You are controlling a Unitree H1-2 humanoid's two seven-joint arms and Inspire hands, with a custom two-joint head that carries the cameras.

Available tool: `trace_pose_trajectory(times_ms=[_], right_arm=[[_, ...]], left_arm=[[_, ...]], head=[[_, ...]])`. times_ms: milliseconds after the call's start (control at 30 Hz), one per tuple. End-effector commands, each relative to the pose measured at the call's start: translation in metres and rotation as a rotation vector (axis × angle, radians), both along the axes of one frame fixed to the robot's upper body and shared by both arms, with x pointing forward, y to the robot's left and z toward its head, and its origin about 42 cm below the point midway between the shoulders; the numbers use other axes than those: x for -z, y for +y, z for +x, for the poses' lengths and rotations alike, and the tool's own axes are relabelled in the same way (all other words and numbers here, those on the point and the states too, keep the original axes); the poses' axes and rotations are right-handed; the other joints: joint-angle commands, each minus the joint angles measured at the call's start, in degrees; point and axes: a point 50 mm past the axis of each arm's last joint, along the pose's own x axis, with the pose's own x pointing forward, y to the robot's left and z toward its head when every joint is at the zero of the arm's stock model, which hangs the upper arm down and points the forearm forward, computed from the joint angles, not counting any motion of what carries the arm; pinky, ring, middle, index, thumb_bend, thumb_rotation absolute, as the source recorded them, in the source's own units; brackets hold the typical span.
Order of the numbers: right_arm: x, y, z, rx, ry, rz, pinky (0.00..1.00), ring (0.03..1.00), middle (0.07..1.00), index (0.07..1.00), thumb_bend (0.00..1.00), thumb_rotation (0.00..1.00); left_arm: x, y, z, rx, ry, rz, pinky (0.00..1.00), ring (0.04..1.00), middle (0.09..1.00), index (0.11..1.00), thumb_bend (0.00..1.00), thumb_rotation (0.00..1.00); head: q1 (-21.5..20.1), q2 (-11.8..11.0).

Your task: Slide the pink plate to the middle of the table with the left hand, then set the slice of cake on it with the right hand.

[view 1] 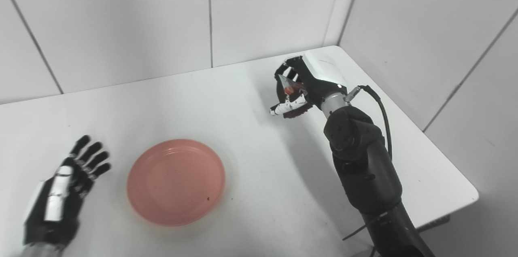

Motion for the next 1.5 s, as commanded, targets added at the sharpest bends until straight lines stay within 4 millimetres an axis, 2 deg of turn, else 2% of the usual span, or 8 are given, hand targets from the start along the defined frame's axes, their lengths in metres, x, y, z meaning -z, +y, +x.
trace_pose_trajectory(times_ms=[0, 200, 367, 667, 1000, 1300, 1367, 1467], right_arm=[[-0.024, 0.017, 0.002, -0.071, -0.076, -0.011, 0.31, 0.404, 0.439, 0.539, 0.52, 0.00], [-0.025, 0.060, 0.013, -0.261, -0.060, -0.017, 0.30, 0.383, 0.429, 0.544, 0.52, 0.00], [-0.022, 0.098, 0.018, -0.374, -0.036, -0.019, 0.28, 0.365, 0.430, 0.544, 0.52, 0.00], [-0.003, 0.134, 0.018, -0.485, 0.027, -0.014, 0.28, 0.367, 0.439, 0.536, 0.52, 0.00], [0.013, 0.158, 0.014, -0.551, 0.060, -0.021, 0.27, 0.351, 0.423, 0.532, 0.52, 0.00], [0.011, 0.146, 0.013, -0.494, -0.012, 0.010, 0.26, 0.349, 0.418, 0.531, 0.52, 0.00], [0.008, 0.139, 0.012, -0.478, -0.047, 0.011, 0.31, 0.419, 0.449, 0.526, 0.52, 0.00], [0.001, 0.124, 0.007, -0.466, -0.072, -0.012, 0.44, 0.578, 0.654, 0.692, 0.73, 0.14]], left_arm=[[0.024, -0.009, -0.013, -0.017, 0.145, 0.035, 0.87, 0.905, 0.923, 0.916, 0.43, 0.96], [0.017, -0.047, -0.013, -0.029, 0.155, 0.041, 0.89, 0.918, 0.931, 0.917, 0.40, 1.00], [0.012, -0.069, -0.010, -0.031, 0.151, 0.051, 0.90, 0.921, 0.933, 0.919, 0.38, 1.00], [0.005, -0.093, -0.004, -0.008, 0.130, 0.074, 0.90, 0.919, 0.946, 0.934, 0.38, 1.00], [0.000, -0.096, -0.006, 0.003, 0.116, 0.077, 0.88, 0.901, 0.927, 0.920, 0.40, 1.00], [0.006, -0.077, -0.008, -0.014, 0.135, 0.083, 0.88, 0.912, 0.944, 0.939, 0.37, 1.00], [0.008, -0.071, -0.008, -0.016, 0.141, 0.075, 0.89, 0.919, 0.949, 0.938, 0.37, 1.00], [0.010, -0.063, -0.008, -0.019, 0.145, 0.065, 0.90, 0.926, 0.950, 0.931, 0.38, 1.00]], head=[[0.1, -0.1], [10.8, 0.9], [14.6, 1.5], [19.0, 2.8], [17.1, 3.2], [8.0, 2.1], [5.2, 1.7], [3.6, 1.4]])
